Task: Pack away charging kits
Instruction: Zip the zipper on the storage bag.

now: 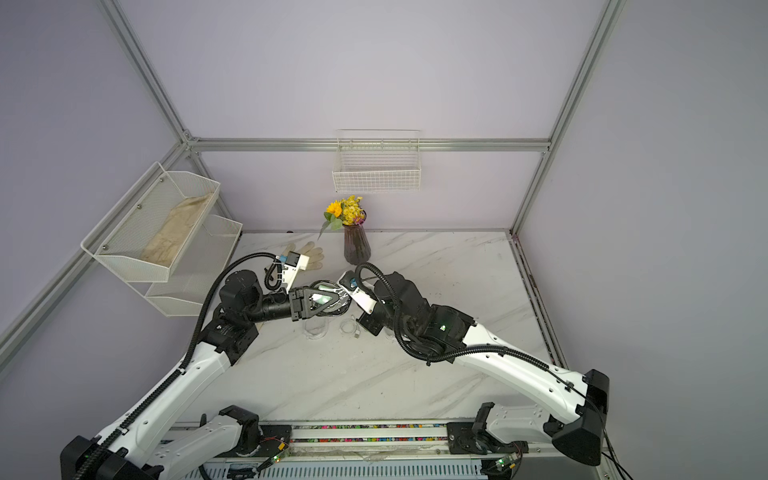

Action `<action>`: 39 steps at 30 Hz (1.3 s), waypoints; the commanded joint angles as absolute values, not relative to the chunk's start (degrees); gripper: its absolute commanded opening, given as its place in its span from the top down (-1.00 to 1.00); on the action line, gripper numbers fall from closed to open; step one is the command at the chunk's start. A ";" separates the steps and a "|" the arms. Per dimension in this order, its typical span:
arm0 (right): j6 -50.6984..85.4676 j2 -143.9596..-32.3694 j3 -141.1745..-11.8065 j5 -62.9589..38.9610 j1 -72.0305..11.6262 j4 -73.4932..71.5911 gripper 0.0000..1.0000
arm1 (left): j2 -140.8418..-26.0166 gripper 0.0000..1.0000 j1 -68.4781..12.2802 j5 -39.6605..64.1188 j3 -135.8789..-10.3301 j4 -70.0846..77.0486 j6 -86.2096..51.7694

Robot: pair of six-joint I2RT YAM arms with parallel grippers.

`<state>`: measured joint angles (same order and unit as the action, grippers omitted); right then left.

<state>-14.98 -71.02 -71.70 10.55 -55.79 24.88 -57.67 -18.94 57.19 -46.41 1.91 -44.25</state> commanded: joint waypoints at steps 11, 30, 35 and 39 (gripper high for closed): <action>-21.50 -70.53 -82.15 16.28 -54.36 15.79 1.00 | -58.09 1.00 -20.55 68.95 -49.75 -6.03 -38.65; -24.34 -76.95 -95.92 19.99 -54.51 32.20 1.00 | -63.80 1.00 -25.31 62.94 -57.48 -31.82 -16.02; -25.05 -77.77 -96.43 15.21 -54.64 33.61 1.00 | -64.97 1.00 -25.95 64.68 -58.19 -32.84 -14.59; -26.18 -79.54 -98.60 13.48 -55.28 33.04 1.00 | -66.21 1.00 -28.61 63.19 -59.32 -36.36 -11.73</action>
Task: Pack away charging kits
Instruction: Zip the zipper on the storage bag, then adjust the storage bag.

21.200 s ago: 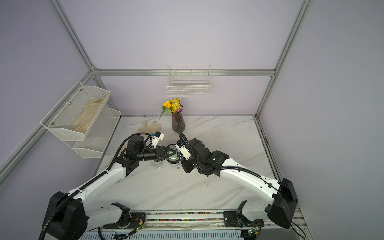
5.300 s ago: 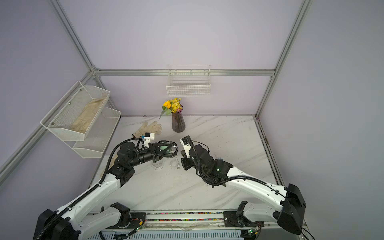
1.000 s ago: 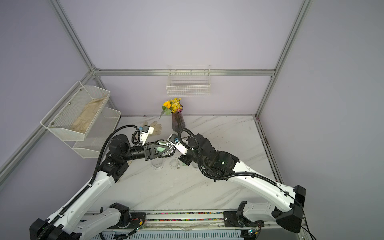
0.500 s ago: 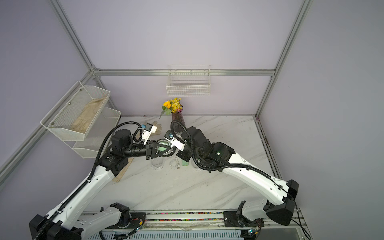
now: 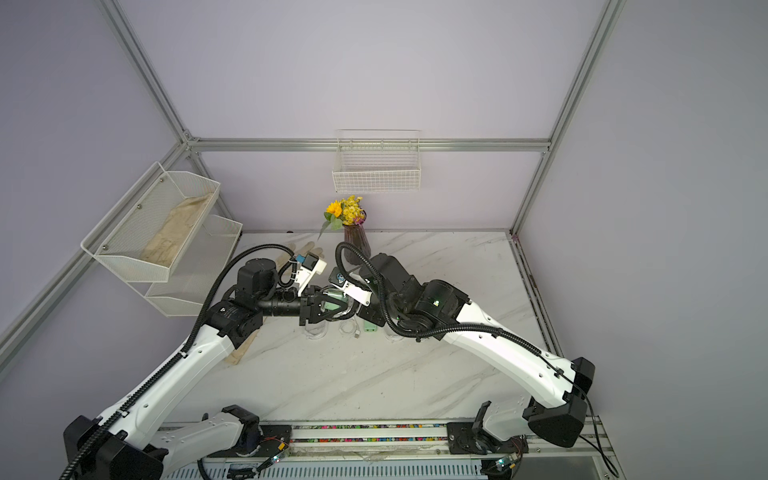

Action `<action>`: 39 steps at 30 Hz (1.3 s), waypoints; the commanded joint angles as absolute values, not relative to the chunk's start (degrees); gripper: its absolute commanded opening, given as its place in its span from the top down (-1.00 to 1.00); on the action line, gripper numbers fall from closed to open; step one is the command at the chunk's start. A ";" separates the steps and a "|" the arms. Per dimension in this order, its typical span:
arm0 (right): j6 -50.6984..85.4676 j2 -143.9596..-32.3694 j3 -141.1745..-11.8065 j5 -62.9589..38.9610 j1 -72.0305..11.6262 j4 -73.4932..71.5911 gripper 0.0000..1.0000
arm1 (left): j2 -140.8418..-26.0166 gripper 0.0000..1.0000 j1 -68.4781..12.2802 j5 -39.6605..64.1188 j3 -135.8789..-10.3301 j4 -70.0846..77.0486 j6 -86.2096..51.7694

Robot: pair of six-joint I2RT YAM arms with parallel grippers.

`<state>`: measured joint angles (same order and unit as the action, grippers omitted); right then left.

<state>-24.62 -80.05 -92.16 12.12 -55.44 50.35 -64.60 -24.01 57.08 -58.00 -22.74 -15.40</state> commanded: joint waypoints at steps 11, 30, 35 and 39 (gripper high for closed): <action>-12.98 -76.88 -99.41 3.29 -55.29 45.13 0.23 | -67.19 1.00 -28.65 60.23 -62.92 -39.71 -7.57; 5.16 -71.21 -74.11 -46.44 -38.60 30.88 -0.70 | -65.40 1.00 -28.73 62.94 -65.81 -42.45 -6.82; 7.42 -71.60 -70.56 -51.41 -38.58 27.39 -0.58 | -65.39 1.00 -28.74 62.93 -66.01 -42.45 -6.53; 9.19 -72.51 -66.87 -54.88 -38.58 24.13 -0.11 | -65.30 1.00 -28.74 62.98 -66.36 -42.45 -5.94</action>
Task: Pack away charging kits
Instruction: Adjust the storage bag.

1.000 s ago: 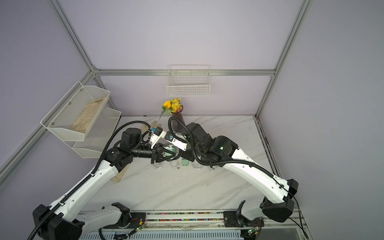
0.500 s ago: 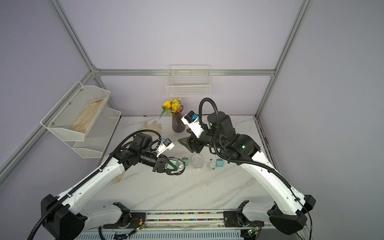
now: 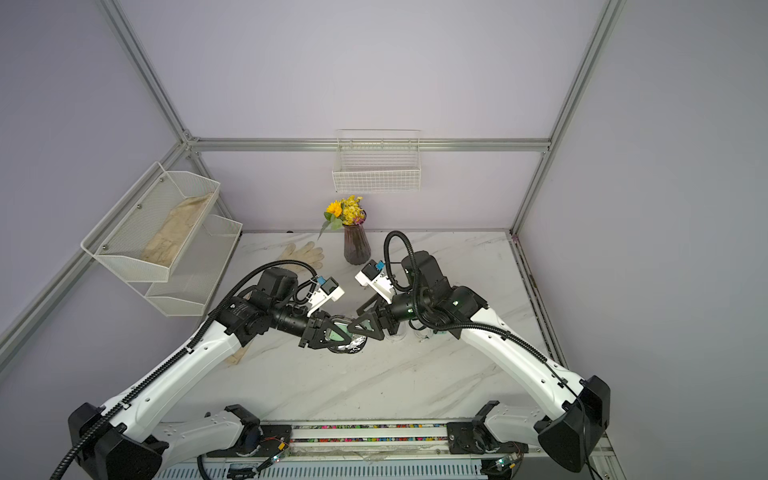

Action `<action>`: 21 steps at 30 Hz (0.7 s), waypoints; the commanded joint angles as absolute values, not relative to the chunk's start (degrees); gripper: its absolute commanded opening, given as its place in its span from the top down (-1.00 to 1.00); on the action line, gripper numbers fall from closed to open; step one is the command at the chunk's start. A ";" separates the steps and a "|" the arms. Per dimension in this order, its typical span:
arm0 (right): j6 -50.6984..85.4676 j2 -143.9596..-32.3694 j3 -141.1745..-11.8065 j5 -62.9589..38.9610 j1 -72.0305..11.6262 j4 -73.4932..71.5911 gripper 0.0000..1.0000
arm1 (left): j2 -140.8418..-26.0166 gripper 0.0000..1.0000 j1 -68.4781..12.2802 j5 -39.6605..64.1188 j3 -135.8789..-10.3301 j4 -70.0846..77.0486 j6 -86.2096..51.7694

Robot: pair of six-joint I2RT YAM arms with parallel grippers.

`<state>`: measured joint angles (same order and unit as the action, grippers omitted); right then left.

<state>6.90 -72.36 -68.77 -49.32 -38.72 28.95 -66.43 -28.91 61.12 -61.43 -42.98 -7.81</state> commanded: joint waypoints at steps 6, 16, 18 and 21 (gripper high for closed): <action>10.71 -72.25 -63.68 -56.70 -38.57 22.10 0.54 | -64.80 1.00 -28.39 63.56 -66.69 -42.42 -5.36; 27.47 -67.76 -56.33 -56.47 -38.23 -0.55 1.00 | -60.12 -0.31 -25.21 62.04 -62.78 -34.56 -14.49; 32.14 -66.86 -53.81 -53.28 -38.14 -5.80 1.00 | -57.83 -0.54 -25.22 60.95 -59.26 -26.04 -21.81; 42.84 -65.65 -48.62 -48.79 -38.13 -19.90 1.00 | -54.22 -0.72 -25.17 56.53 -51.22 -6.12 -37.41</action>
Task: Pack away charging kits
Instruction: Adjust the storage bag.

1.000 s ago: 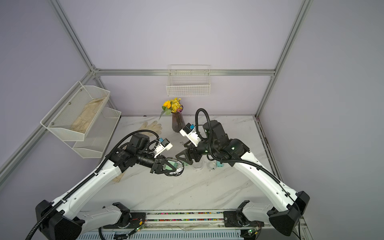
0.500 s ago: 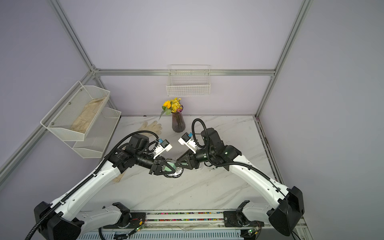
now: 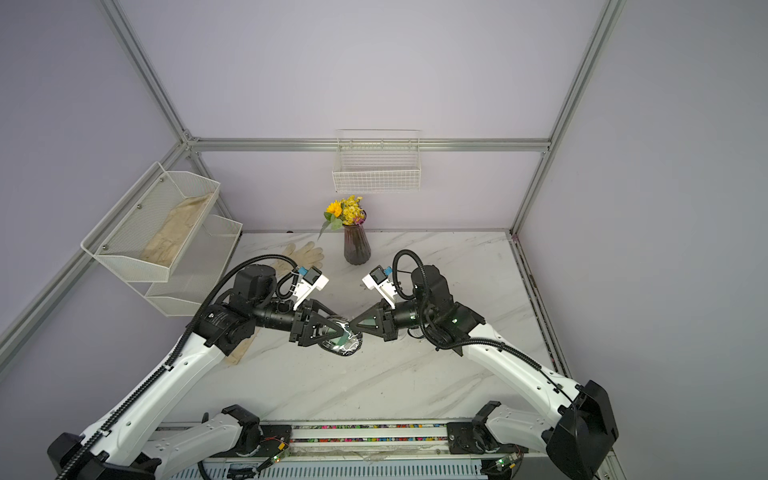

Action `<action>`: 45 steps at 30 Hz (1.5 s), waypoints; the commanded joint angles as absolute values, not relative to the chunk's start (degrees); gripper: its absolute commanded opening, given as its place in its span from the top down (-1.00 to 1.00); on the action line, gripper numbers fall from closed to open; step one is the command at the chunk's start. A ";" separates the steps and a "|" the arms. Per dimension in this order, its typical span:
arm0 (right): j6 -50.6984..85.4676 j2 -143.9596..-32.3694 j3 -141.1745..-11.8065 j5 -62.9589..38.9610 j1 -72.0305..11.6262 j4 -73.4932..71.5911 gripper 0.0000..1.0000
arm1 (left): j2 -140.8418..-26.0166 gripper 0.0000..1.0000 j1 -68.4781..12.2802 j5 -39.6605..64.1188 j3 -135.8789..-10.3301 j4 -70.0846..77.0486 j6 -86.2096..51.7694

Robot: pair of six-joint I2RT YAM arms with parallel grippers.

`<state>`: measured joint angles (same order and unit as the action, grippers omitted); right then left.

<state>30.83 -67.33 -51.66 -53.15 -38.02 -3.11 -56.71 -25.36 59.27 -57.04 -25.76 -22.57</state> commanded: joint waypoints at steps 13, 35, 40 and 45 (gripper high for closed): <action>59.27 -62.11 -38.01 -30.48 -38.23 -43.68 1.00 | -53.04 -0.61 -32.50 28.72 -32.01 31.02 -59.20; 60.72 -65.30 -36.36 -26.18 -40.08 -43.83 1.00 | -62.49 0.18 -33.66 30.49 -32.87 47.12 -69.14; 49.26 -61.91 -44.12 -27.11 -40.08 -24.35 0.80 | -60.38 0.40 -32.30 29.36 -32.41 46.55 -72.36; 35.21 -57.41 -51.75 -24.26 -40.15 -5.47 0.41 | -59.36 0.47 -27.55 32.52 -33.25 44.78 -80.41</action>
<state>45.52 -60.40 -47.35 -25.91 -39.72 -18.37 -60.62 -29.82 30.55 -32.27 42.70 -74.56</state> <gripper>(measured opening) 0.294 0.307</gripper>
